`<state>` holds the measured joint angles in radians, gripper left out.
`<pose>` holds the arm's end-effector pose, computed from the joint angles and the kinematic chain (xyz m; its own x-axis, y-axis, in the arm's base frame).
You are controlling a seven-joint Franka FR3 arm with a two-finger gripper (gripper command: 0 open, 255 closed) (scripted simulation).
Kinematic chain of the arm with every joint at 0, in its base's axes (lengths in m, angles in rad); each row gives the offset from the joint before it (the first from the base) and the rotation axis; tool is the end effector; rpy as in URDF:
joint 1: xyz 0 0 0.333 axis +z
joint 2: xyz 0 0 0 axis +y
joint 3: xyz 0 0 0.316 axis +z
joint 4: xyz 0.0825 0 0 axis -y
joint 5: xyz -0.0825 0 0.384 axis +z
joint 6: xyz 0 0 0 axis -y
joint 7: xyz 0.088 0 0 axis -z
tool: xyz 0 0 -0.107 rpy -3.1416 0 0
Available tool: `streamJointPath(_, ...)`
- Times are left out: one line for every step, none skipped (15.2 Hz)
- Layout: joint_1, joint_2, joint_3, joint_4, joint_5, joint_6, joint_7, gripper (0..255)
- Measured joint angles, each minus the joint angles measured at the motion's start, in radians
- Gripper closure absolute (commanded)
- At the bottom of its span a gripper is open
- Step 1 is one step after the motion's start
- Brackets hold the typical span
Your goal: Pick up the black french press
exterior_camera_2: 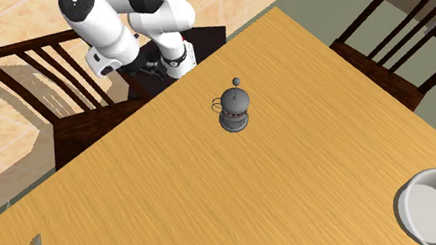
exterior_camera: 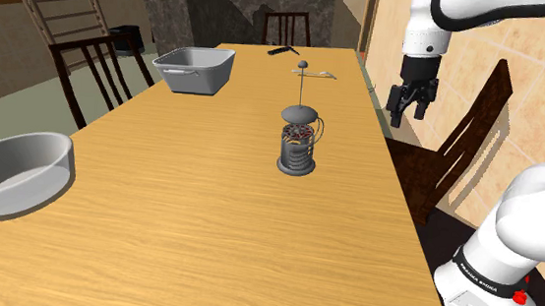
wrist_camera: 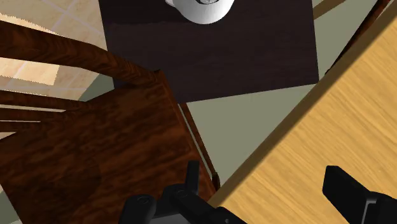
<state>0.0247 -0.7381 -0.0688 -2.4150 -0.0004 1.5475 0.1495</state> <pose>0.3123 -0.0181 0.5456 0.9763 -0.1685 -0.1354 -0.1735 -0.9845 -0.0260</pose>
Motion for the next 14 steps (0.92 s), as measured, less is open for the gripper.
streamJointPath(0.000,0.000,0.000,0.000,0.000,0.000,0.000,0)
streamJointPath(0.006,0.015,0.007,0.015,0.008,-0.005,0.006,0)
streamJointPath(0.013,0.034,0.015,0.035,0.017,-0.013,0.011,0)
streamJointPath(0.024,0.062,0.028,0.063,0.031,-0.021,0.022,0)
streamJointPath(0.035,0.092,0.042,0.091,0.045,-0.027,0.034,0)
streamJointPath(0.046,0.136,0.054,0.124,0.060,-0.024,0.045,0)
streamJointPath(0.055,0.163,0.066,0.156,0.072,-0.038,0.055,0)
streamJointPath(0.065,0.192,0.077,0.193,0.084,-0.056,0.065,0)
streamJointPath(0.074,0.226,0.088,0.233,0.096,-0.071,0.075,0)
streamJointPath(0.081,0.259,0.097,0.264,0.105,-0.077,0.081,0)
streamJointPath(0.089,0.293,0.107,0.299,0.115,-0.087,0.089,0)
streamJointPath(0.098,0.326,0.118,0.336,0.126,-0.098,0.101,0)
streamJointPath(0.108,0.354,0.132,0.373,0.138,-0.114,0.116,0)
streamJointPath(0.114,0.390,0.138,0.413,0.145,-0.126,0.121,0)
